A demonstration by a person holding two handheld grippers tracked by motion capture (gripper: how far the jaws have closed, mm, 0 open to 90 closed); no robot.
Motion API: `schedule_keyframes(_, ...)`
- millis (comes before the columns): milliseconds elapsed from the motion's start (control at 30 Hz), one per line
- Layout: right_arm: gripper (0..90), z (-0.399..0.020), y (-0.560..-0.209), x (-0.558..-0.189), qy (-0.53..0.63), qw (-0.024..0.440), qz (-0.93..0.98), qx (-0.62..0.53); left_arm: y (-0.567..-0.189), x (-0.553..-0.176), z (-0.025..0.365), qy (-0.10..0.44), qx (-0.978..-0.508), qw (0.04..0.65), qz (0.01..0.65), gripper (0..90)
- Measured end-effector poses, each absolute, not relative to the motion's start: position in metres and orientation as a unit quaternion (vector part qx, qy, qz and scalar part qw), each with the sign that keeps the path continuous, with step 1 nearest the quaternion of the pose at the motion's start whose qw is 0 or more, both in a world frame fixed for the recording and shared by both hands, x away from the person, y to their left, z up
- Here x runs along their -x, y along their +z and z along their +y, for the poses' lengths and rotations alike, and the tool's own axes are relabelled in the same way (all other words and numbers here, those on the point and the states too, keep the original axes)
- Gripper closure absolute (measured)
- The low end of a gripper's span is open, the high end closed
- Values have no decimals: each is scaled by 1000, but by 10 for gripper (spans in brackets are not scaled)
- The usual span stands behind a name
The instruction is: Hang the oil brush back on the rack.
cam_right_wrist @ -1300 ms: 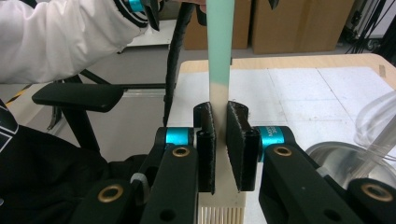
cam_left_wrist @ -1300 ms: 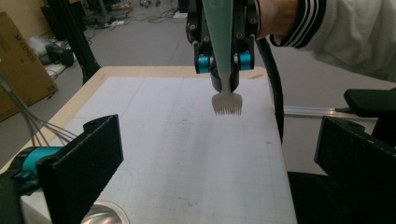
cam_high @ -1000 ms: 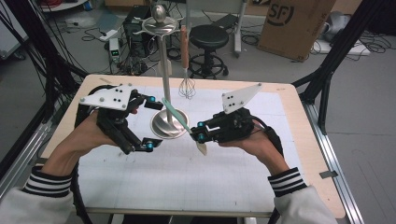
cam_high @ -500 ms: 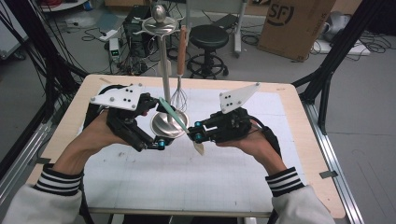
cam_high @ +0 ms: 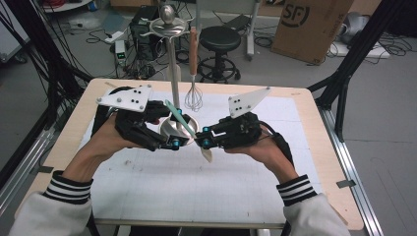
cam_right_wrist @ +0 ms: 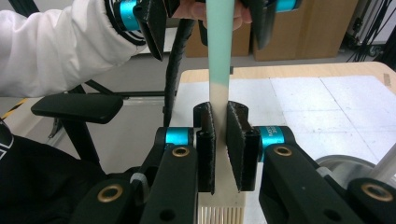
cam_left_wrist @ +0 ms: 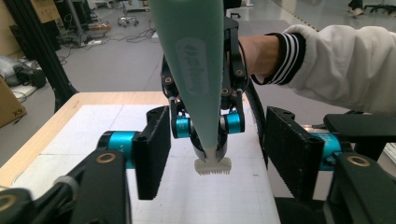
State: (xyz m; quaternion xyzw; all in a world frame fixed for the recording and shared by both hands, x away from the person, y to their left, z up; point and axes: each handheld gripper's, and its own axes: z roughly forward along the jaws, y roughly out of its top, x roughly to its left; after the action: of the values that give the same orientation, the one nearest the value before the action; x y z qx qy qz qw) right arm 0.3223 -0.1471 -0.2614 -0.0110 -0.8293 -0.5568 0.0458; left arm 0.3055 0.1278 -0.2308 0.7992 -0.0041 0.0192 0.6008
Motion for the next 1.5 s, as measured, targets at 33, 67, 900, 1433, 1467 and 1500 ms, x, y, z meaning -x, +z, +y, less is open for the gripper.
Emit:
schedule_keyframes(33,822,-147,-261,-323,-558,44,-829,10,-231,-306,128,20,-799,601,-5,462)
schedule_keyframes(67,822,-146,-261,-323,-559,45,-828,12,-230,-305,128,19,-797,603,-5,484)
schedule_keyframes(900,809,-140,-263,-323,-557,46,-829,23,-219,-307,125,22,-823,567,28,790)
schedule_keyframes(1433,3,-160,-284,-325,-516,-2,-841,163,-207,-311,136,56,-845,521,106,792)
schedule_keyframes(1467,2,-165,-286,-325,-516,-11,-840,167,-206,-313,139,57,-848,514,111,792)
schedule_keyframes(1500,2,-170,-289,-325,-516,-18,-838,175,-205,-314,141,58,-849,512,120,792)
